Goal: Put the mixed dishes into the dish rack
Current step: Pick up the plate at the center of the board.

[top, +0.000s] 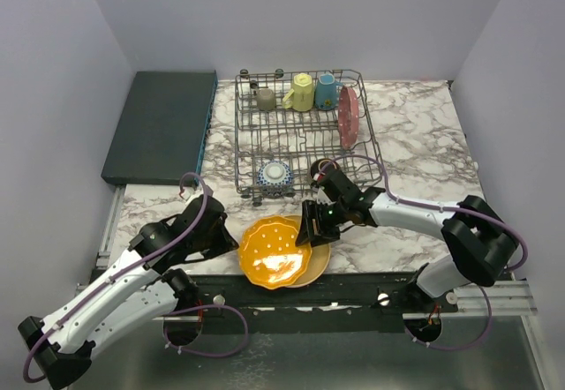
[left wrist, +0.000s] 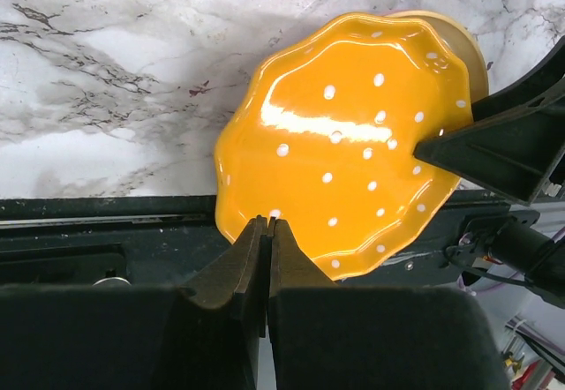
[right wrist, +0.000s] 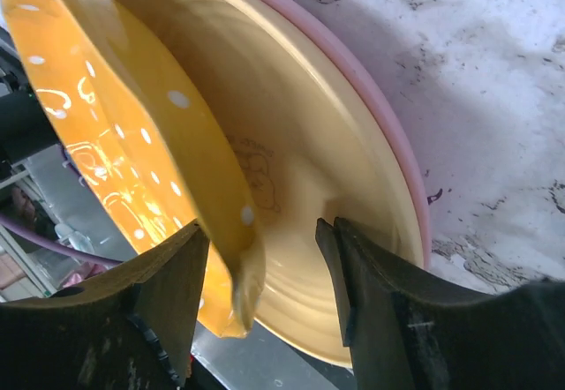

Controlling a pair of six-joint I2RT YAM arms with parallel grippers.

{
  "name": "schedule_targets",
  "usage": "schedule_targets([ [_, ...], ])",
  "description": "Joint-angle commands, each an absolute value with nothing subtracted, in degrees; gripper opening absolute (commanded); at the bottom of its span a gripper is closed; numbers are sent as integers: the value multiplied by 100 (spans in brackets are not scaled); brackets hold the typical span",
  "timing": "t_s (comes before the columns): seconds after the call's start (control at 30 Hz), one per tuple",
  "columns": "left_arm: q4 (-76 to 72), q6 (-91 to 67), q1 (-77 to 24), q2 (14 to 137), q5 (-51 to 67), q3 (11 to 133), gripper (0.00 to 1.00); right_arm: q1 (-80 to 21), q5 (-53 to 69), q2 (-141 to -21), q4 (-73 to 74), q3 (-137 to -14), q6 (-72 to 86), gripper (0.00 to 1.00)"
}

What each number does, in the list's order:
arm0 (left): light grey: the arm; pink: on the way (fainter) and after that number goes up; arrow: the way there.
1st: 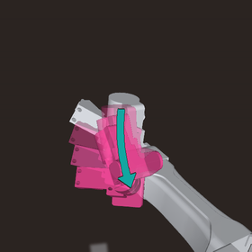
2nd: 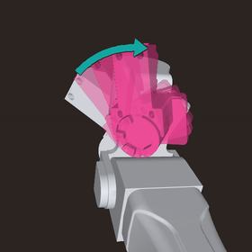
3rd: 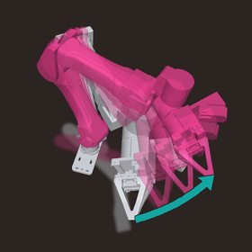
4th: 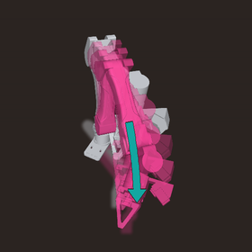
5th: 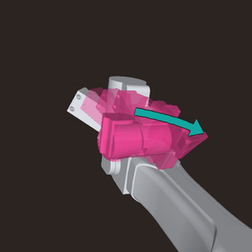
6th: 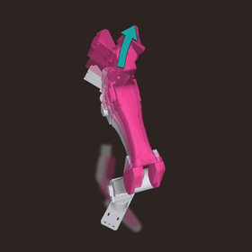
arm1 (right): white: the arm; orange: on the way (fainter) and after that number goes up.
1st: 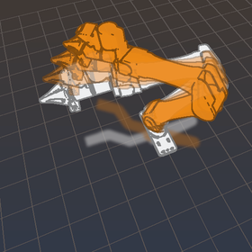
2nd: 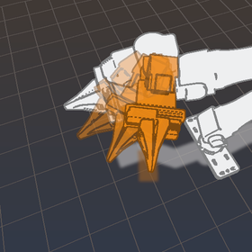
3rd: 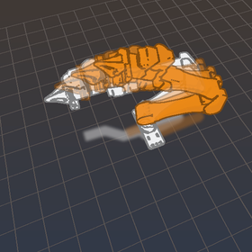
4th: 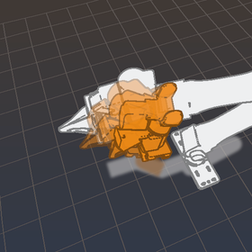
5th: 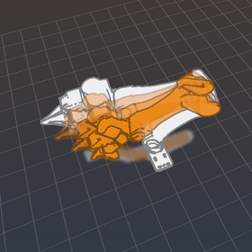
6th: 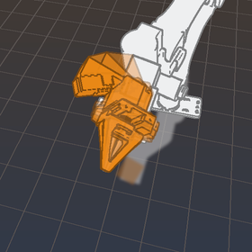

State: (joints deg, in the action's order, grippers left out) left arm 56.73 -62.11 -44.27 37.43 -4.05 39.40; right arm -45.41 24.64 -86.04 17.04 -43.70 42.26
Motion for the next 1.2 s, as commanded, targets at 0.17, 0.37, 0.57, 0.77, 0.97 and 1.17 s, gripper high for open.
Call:
schedule_targets([
  [0.17, 5679, -6547, -4447, 3565, -370, 3701, 0, -4597, 2384, -8823, 1442, -4241, 4220, 60],
  [0.37, 5548, -6571, -4447, 3628, -317, 3637, 0, -4605, 2586, -8924, 1235, -4221, 4234, 58],
  [0.57, 5468, -6564, -4448, 3689, -264, 3590, 0, -4614, 2758, -8999, 922, -4062, 4357, 56],
  [0.77, 5373, -6551, -4447, 3767, -239, 3557, 0, -4623, 2941, -8986, 582, -3924, 4518, 44],
  [0.97, 5300, -6535, -4447, 3848, -222, 3559, 0, -4627, 3061, -8948, 409, -3853, 4575, 27],
  [1.17, 5291, -6521, -4447, 3858, -224, 3559, 0, -4623, 3020, -8805, 334, -3835, 4619, 1],
])
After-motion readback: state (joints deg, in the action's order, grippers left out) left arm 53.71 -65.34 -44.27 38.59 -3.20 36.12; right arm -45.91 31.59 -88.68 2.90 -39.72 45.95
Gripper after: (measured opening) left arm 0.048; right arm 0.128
